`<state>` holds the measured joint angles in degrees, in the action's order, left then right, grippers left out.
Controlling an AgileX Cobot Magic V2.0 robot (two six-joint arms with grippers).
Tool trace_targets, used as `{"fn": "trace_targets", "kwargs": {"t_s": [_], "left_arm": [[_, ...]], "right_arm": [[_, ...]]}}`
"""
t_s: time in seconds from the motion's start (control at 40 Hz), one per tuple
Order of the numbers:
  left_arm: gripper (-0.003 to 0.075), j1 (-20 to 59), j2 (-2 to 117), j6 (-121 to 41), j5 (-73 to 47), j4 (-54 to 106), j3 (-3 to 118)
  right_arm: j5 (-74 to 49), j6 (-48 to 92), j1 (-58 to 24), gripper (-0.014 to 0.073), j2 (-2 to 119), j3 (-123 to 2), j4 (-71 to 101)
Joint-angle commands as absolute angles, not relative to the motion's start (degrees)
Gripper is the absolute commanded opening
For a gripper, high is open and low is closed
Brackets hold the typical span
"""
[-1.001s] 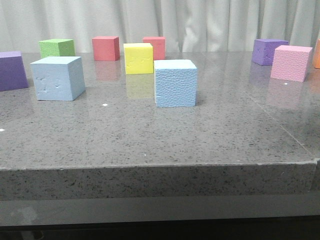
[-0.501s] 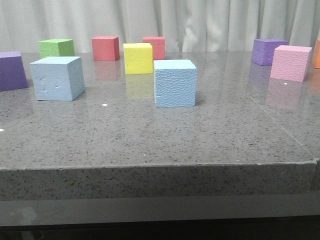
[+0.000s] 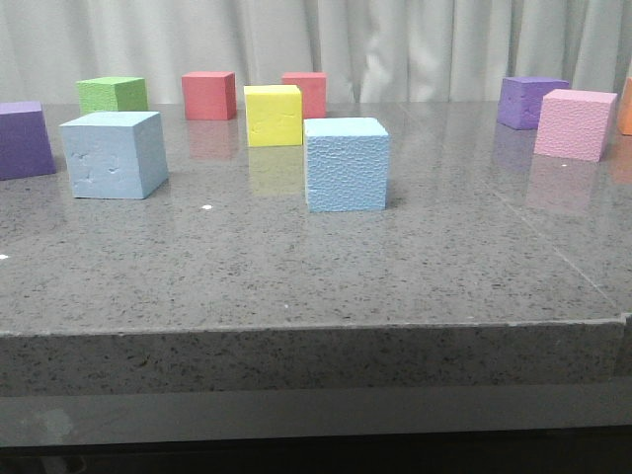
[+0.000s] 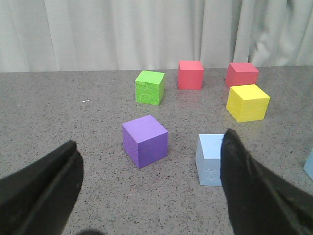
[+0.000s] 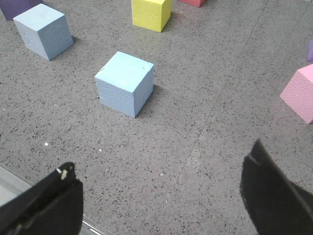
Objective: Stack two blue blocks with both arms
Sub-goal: 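Open the right gripper and raise it away from the cube, then lower the left gripper onto the other light blue cube and grasp it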
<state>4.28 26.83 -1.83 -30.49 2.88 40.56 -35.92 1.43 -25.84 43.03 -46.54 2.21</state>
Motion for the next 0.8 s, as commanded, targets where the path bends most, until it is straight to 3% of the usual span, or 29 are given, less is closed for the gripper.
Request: {"fn": "trace_targets", "kwargs": {"t_s": [0.0, 0.18, 0.53, 0.78], "left_arm": [[0.0566, 4.16, 27.44, -1.40, -25.80, 3.30, 42.44], [0.0566, 5.59, 31.39, -1.63, -29.88, 3.30, 45.46], [0.0566, 19.15, 50.61, -1.76, -38.94, 0.38, 55.94], [0.0566, 20.44, 65.46, -1.76, -41.92, 0.00, 64.99]], "right_arm": [[-31.90, 2.01, -25.66, 0.0656, 42.69, -48.07, 2.35], [-31.96, 2.01, -25.66, 0.0656, 42.69, -48.07, 2.35], [-31.96, 2.01, -25.66, 0.0656, 42.69, -48.07, 2.35], [-31.96, 2.01, -25.66, 0.0656, 42.69, -48.07, 2.35]]}}
